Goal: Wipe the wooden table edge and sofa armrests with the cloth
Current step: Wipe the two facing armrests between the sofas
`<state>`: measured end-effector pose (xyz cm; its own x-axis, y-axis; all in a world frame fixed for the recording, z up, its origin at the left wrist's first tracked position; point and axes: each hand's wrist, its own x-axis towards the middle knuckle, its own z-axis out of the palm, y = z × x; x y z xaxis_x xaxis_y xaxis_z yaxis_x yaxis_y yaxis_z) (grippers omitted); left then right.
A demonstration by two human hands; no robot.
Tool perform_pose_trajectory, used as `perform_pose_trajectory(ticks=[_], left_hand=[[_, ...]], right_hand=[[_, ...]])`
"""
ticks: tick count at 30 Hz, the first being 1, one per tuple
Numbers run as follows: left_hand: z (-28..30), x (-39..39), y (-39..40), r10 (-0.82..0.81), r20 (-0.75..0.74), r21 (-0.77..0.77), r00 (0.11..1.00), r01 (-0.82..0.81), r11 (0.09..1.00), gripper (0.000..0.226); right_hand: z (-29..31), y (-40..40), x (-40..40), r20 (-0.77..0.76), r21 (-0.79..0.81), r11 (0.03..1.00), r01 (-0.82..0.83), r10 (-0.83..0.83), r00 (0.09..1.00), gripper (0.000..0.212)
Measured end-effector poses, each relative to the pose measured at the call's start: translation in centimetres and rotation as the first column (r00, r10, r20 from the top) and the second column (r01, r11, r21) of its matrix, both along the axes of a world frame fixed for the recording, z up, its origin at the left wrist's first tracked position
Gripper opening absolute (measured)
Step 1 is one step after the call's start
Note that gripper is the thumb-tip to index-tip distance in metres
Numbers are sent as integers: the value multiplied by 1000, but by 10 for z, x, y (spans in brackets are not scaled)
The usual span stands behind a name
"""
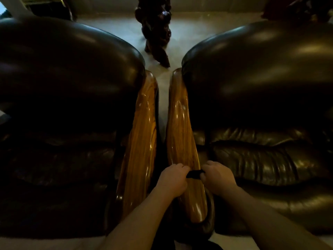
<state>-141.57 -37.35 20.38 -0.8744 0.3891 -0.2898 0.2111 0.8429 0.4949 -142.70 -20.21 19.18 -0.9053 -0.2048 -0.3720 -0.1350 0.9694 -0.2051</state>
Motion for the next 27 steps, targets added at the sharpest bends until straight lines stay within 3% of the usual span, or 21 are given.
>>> perform_pose_trajectory(ticks=[7, 14, 19, 23, 27], left_hand=[[-66, -56, -8, -7, -162, -8, 987, 6, 1000, 14], [-134, -110, -15, 187, -320, 107, 929, -161, 981, 34], [-164, -99, -8, 341, -446, 156, 827, -304, 940, 41], [-174, -73, 13, 302, -496, 118, 814, -282, 952, 44], [-185, -69, 22, 268, -465, 65, 844, -270, 961, 47]], right_hand=[[-50, -19, -56, 95, 15, 991, 136, -137, 986, 14], [-112, -18, -110, -207, -105, 980, 168, -187, 960, 6], [-143, -16, -104, -333, -260, 937, 232, -313, 889, 40], [-143, -28, -81, -451, -286, 936, 207, -322, 832, 43], [-151, -43, -66, -427, -293, 944, 150, -269, 863, 41]])
